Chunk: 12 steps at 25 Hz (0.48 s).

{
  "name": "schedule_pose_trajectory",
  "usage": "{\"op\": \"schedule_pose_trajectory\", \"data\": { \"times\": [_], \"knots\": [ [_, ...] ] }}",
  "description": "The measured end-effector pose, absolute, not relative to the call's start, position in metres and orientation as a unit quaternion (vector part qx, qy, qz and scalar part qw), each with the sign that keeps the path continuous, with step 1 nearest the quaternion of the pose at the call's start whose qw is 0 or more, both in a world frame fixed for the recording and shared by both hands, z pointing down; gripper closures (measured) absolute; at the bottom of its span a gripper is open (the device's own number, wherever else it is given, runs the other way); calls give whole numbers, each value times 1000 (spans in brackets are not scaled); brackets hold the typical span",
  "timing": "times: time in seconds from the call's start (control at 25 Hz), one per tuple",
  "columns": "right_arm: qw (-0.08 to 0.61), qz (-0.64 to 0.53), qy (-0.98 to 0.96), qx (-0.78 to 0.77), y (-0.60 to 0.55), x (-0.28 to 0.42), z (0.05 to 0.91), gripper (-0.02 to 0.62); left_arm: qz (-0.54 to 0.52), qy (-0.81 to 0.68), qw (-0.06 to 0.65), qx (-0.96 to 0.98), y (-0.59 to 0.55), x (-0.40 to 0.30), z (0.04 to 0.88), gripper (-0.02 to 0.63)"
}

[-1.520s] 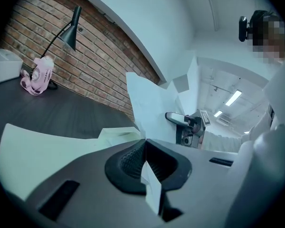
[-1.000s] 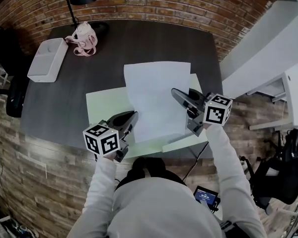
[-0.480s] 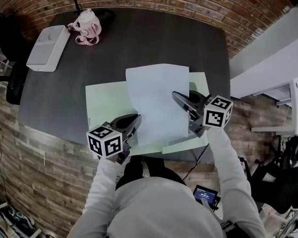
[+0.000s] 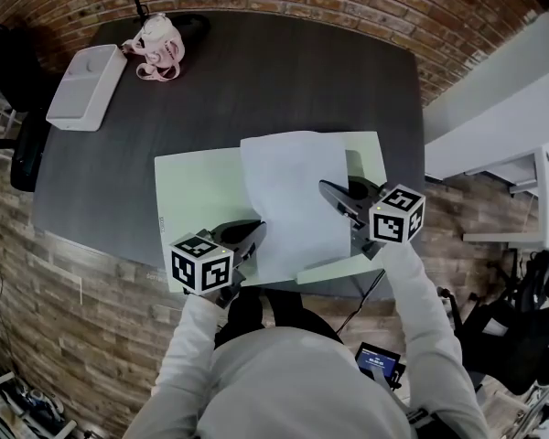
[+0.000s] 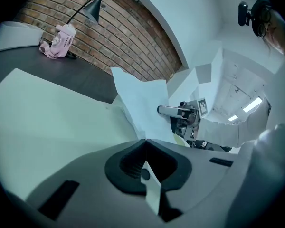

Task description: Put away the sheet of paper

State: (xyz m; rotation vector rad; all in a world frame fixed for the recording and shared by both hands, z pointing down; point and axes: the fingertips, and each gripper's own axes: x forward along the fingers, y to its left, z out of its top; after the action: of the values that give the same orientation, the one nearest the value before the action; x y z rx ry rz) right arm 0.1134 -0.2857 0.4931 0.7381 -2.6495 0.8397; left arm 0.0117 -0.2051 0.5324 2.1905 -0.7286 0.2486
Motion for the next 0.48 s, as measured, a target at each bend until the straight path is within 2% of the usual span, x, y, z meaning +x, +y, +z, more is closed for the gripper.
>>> {"op": "schedule_pose_trajectory", "data": {
  "times": [0.48],
  "knots": [
    [210, 255, -900, 283, -279, 116, 514, 566, 137, -266, 402, 865, -196, 20, 543, 589]
  ]
}}
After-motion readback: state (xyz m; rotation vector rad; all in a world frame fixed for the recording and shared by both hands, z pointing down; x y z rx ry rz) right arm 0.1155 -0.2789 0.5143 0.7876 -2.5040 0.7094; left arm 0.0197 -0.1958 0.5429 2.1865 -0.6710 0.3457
